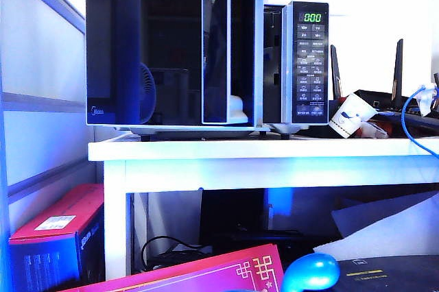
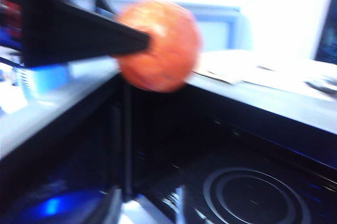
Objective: Open the microwave door, place the orange inside the microwave, then close the microwave door.
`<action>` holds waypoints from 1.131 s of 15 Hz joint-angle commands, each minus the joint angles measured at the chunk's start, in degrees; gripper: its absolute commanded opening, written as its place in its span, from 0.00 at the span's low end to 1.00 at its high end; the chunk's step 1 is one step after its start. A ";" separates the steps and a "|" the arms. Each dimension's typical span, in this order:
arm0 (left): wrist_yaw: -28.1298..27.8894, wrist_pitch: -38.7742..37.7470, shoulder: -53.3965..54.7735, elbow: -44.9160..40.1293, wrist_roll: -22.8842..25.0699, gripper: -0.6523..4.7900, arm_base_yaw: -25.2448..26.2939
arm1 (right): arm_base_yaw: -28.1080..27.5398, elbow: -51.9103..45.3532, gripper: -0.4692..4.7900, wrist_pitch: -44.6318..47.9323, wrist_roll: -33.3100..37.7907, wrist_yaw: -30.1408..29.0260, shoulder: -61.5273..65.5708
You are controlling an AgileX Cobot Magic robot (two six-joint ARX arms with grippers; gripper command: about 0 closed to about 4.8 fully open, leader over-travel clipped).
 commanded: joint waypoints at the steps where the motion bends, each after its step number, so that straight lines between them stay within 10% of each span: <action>1: 0.26 0.09 -0.37 0.15 -0.15 0.44 -0.02 | 2.67 0.22 0.37 0.72 0.83 -0.44 -0.33; 17: 0.11 -12.96 0.09 0.04 5.05 0.44 -0.02 | 6.21 1.25 0.37 1.64 1.84 3.34 -3.34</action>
